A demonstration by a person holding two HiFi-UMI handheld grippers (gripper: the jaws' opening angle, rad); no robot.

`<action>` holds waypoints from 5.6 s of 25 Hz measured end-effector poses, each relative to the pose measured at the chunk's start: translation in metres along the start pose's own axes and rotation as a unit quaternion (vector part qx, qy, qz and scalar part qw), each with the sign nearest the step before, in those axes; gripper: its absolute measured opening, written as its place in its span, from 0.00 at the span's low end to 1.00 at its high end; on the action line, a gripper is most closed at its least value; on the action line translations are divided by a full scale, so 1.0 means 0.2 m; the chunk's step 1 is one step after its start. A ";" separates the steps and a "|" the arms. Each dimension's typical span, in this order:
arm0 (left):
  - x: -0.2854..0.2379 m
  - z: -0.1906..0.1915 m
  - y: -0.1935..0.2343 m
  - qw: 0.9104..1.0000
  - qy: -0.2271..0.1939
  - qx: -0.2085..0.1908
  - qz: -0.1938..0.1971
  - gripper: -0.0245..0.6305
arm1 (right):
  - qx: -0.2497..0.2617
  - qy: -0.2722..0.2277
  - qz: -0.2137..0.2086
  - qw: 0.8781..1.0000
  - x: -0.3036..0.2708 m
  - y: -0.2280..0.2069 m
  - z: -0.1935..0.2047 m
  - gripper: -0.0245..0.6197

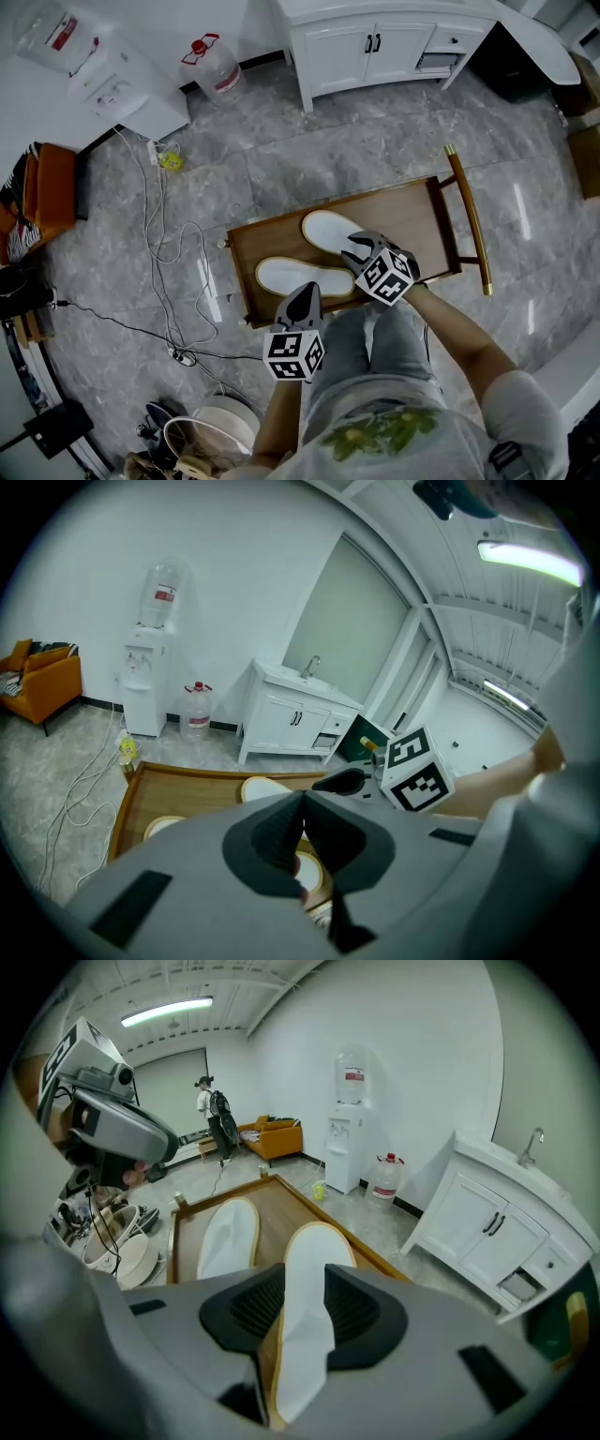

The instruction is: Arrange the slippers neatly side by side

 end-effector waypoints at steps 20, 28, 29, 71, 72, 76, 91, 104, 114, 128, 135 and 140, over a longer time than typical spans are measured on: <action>-0.09 0.07 0.14 1.000 0.007 0.013 -0.010 0.06 | -0.069 0.044 0.022 0.996 -0.22 -0.02 0.10 0.09; -0.10 0.10 0.16 1.000 0.006 0.008 -0.011 0.06 | -0.116 0.046 0.048 0.991 -0.19 -0.02 0.12 0.08; -0.10 0.10 0.16 1.000 0.006 0.007 -0.012 0.06 | -0.125 0.046 0.053 0.990 -0.18 -0.02 0.12 0.08; -0.16 0.17 0.12 1.000 0.022 0.008 -0.019 0.06 | -0.522 -0.002 0.218 0.825 0.04 -0.18 0.39 0.08; -0.16 0.18 0.12 1.000 0.022 0.008 -0.019 0.06 | -0.522 -0.001 0.220 0.824 0.04 -0.17 0.39 0.08; -0.17 0.18 0.11 1.000 0.023 0.005 -0.020 0.06 | -0.512 0.008 0.226 0.829 0.04 -0.18 0.40 0.08; -0.11 0.09 0.07 0.999 0.018 -0.011 -0.028 0.06 | -0.471 0.044 0.194 0.860 0.04 -0.15 0.44 0.19; -0.03 -0.01 0.03 0.999 0.002 -0.021 -0.031 0.06 | -0.372 0.017 0.168 0.913 0.18 -0.14 0.28 0.31; 0.08 -0.08 -0.01 0.999 -0.007 -0.027 -0.024 0.06 | -0.299 -0.039 0.121 0.946 0.38 -0.01 0.07 0.34; 0.22 -0.05 0.01 0.998 -0.031 -0.010 -0.045 0.06 | -0.204 -0.054 0.012 0.977 0.40 0.17 -0.03 0.37; 0.34 -0.03 0.08 0.996 -0.048 0.011 -0.075 0.06 | -0.141 -0.053 -0.047 0.987 0.31 0.27 -0.18 0.39; 0.40 0.01 0.14 0.994 -0.058 0.028 -0.093 0.06 | -0.099 -0.048 -0.080 0.991 0.20 0.33 -0.28 0.40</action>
Point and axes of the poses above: the fingertips, and each gripper's own axes: x backward along the fingers, y to its left, z out of its underside, the point moved 6 cm from there along x, backward along the fingers, and after that the axes turned 11 degrees about x, right-handed, at the moved point
